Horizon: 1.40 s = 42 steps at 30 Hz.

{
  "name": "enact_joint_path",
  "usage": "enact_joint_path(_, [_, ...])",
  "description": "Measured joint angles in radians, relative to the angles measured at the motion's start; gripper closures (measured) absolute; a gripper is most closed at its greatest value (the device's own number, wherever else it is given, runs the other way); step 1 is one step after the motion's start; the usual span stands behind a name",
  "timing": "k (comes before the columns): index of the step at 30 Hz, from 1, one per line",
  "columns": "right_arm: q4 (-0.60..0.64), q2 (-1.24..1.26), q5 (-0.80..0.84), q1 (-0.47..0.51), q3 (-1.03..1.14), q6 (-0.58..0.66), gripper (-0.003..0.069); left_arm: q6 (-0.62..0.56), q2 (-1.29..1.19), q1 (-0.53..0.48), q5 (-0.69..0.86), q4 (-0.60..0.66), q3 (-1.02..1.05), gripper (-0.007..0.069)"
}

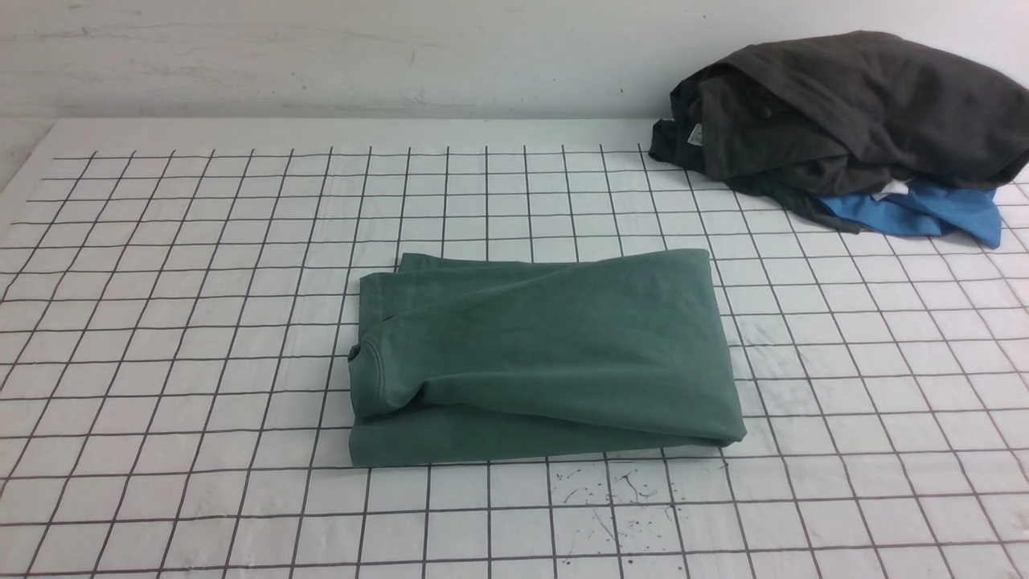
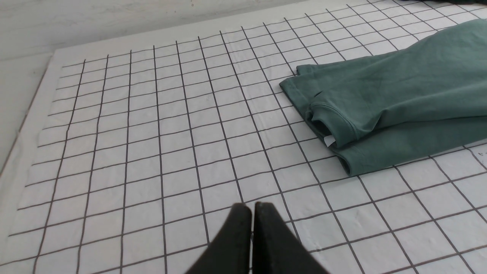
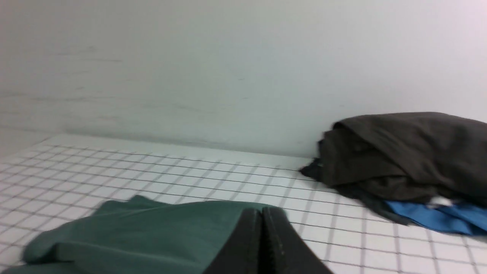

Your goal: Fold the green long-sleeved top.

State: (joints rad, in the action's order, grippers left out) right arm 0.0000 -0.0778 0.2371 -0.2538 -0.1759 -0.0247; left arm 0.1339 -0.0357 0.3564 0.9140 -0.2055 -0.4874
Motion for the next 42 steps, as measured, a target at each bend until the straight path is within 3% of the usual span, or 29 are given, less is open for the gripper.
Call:
enact_joint_path(1, [-0.009,0.052,-0.003,0.079,0.061,-0.016,0.0673,0.000,0.000,0.000,0.000,0.000,0.000,0.0631])
enact_joint_path(4, [-0.023,0.084,0.007,0.182,0.149,-0.024,0.0673,0.000,0.000,0.000,0.000,0.000,0.000,0.0631])
enact_joint_path(9, [-0.025,0.088,0.040,0.271,0.204,-0.067,0.0673,0.000,0.000,0.000,0.000,0.000,0.000,0.0631])
enact_joint_path(15, [-0.044,0.088,0.103,0.278,0.203,-0.082,0.0673,0.000,0.000,0.000,0.000,0.000,0.000,0.0631])
enact_joint_path(42, [-0.044,0.088,0.110,0.278,0.202,-0.081,0.0673,0.000,0.000,0.000,0.000,0.000,0.000,0.0631])
